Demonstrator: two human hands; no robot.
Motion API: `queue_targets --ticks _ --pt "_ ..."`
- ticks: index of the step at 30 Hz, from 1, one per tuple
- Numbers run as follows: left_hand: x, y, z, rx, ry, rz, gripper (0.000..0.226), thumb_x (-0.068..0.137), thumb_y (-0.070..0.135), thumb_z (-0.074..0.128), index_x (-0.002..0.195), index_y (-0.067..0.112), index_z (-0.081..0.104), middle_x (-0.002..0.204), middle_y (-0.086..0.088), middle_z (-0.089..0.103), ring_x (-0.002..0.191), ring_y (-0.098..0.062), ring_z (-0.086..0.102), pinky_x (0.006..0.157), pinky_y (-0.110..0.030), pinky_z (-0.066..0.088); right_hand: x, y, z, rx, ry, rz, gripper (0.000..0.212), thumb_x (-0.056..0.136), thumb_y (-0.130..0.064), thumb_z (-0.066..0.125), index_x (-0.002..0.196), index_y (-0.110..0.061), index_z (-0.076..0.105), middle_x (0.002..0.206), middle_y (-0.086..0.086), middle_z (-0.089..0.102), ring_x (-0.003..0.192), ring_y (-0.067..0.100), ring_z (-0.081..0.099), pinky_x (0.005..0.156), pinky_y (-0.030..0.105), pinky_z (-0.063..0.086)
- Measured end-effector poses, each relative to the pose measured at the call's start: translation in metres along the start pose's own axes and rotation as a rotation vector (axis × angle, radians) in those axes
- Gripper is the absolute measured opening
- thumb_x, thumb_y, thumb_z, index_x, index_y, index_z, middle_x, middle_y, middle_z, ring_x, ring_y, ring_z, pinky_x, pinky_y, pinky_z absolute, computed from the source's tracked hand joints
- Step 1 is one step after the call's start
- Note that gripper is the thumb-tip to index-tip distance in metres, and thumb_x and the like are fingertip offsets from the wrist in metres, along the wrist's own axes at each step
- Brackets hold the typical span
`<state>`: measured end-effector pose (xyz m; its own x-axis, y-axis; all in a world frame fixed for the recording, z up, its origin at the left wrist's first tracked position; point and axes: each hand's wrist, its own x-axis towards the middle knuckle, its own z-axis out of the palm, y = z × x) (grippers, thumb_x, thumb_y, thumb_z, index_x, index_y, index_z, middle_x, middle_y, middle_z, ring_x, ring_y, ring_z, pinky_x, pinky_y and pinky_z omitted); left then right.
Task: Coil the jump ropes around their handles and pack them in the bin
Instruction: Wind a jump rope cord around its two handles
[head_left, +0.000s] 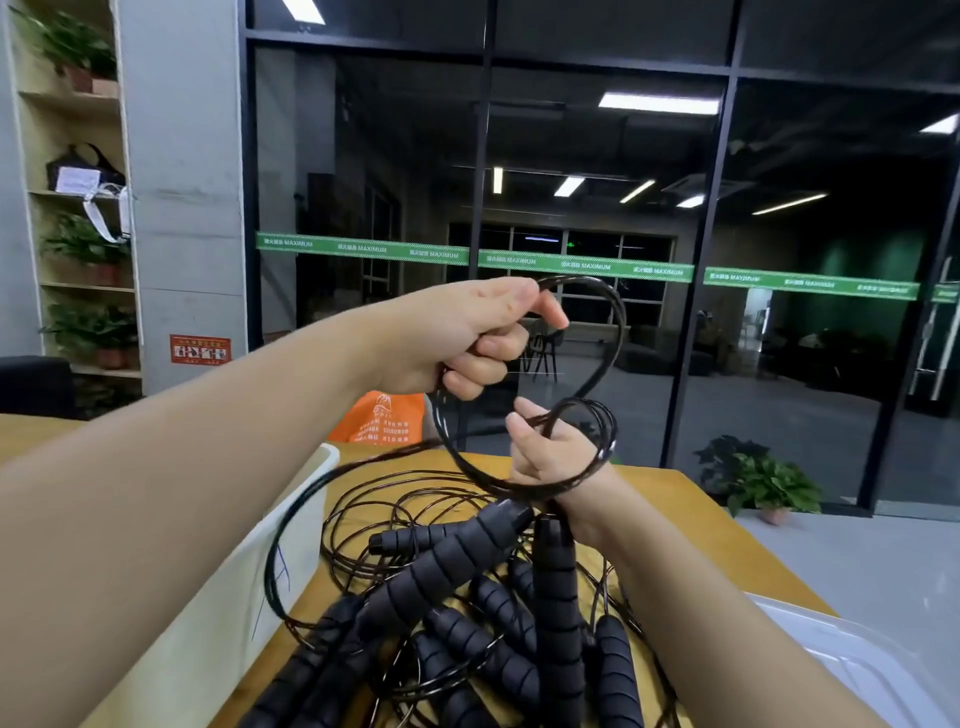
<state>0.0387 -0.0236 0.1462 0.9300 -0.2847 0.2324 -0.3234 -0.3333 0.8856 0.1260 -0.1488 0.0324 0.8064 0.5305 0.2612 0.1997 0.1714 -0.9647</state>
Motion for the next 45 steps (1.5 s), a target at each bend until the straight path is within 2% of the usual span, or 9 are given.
queue_targets --ticks 4,7,12,16,19,22,33,37,45 --pt "0.007 -0.006 0.006 0.234 0.191 0.047 0.024 0.102 0.033 0.037 0.105 0.019 0.056 0.061 0.005 0.037 0.043 -0.007 0.027 0.037 -0.019 0.025 0.007 -0.005 0.011 -0.035 0.069 -0.056 0.034 0.103 -0.027 0.041 0.083 -0.009 0.061 0.041 -0.010 0.036 0.033 0.003 0.033 0.045 0.021 0.035" --pt "0.010 -0.033 -0.007 0.567 0.438 -0.030 0.013 0.093 0.018 0.056 0.106 0.018 0.054 0.076 -0.001 0.055 0.052 -0.010 0.044 0.042 -0.021 0.037 0.005 -0.012 -0.001 0.060 0.236 -0.018 0.033 0.103 -0.028 0.040 0.081 -0.009 0.057 0.048 -0.009 0.044 0.039 0.006 0.038 0.045 0.017 0.037" --pt "-0.007 -0.083 -0.026 0.511 0.075 -0.449 0.027 0.085 0.022 0.066 0.109 0.030 0.062 0.103 -0.017 0.065 0.075 -0.017 0.054 0.066 -0.028 0.047 0.001 -0.021 -0.022 0.046 0.368 -0.052 0.028 0.104 -0.023 0.035 0.084 -0.014 0.052 0.056 -0.002 0.046 0.047 0.012 0.037 0.054 0.026 0.038" --pt "-0.011 -0.112 -0.017 0.582 0.106 -0.635 0.037 0.089 0.016 0.060 0.124 0.026 0.054 0.106 -0.012 0.065 0.059 -0.012 0.061 0.050 -0.021 0.049 0.000 -0.022 -0.031 -0.075 0.466 -0.138 0.028 0.103 -0.010 0.034 0.084 -0.019 0.053 0.061 -0.003 0.050 0.050 0.011 0.040 0.056 0.026 0.040" --pt "-0.012 -0.132 0.000 0.817 0.048 -0.823 0.045 0.090 0.021 0.056 0.134 0.015 0.045 0.105 -0.007 0.057 0.081 -0.022 0.060 0.074 -0.031 0.058 0.003 -0.020 -0.035 -0.216 0.473 -0.185 0.038 0.099 0.001 0.032 0.085 -0.027 0.053 0.067 -0.005 0.050 0.053 0.011 0.040 0.054 0.026 0.039" --pt "-0.008 -0.159 0.014 0.955 0.000 -0.930 0.039 0.094 0.022 0.046 0.131 0.009 0.047 0.116 -0.008 0.053 0.087 -0.023 0.052 0.071 -0.028 0.050 0.004 -0.015 -0.034 -0.354 0.463 -0.179 0.044 0.095 0.004 0.032 0.087 -0.035 0.052 0.076 -0.002 0.053 0.061 0.016 0.044 0.058 0.031 0.042" --pt "0.002 -0.222 0.006 0.534 0.303 -0.882 0.058 0.084 0.018 0.060 0.137 0.020 0.038 0.128 -0.010 0.051 0.109 -0.025 0.053 0.092 -0.033 0.048 -0.002 -0.005 -0.034 -0.512 0.365 -0.207 0.035 0.095 0.003 0.041 0.108 -0.028 0.048 0.083 -0.006 0.053 0.067 0.012 0.048 0.057 0.022 0.039" --pt "0.002 -0.226 0.007 0.744 0.235 -0.874 0.055 0.077 0.031 0.074 0.126 0.021 0.051 0.128 -0.005 0.051 0.109 -0.020 0.054 0.098 -0.033 0.046 -0.002 -0.004 -0.035 -0.533 0.350 -0.220 0.033 0.096 0.002 0.042 0.106 -0.029 0.048 0.086 -0.009 0.053 0.069 0.010 0.048 0.056 0.019 0.037" --pt "0.007 -0.227 0.014 0.844 0.337 -0.789 0.012 0.091 0.019 0.051 0.085 0.010 0.055 0.085 -0.004 0.062 0.080 -0.020 0.059 0.074 -0.029 0.049 -0.005 -0.003 -0.035 -0.600 0.317 -0.226 0.034 0.097 0.001 0.042 0.109 -0.030 0.047 0.089 -0.015 0.051 0.070 0.006 0.048 0.053 0.017 0.036"
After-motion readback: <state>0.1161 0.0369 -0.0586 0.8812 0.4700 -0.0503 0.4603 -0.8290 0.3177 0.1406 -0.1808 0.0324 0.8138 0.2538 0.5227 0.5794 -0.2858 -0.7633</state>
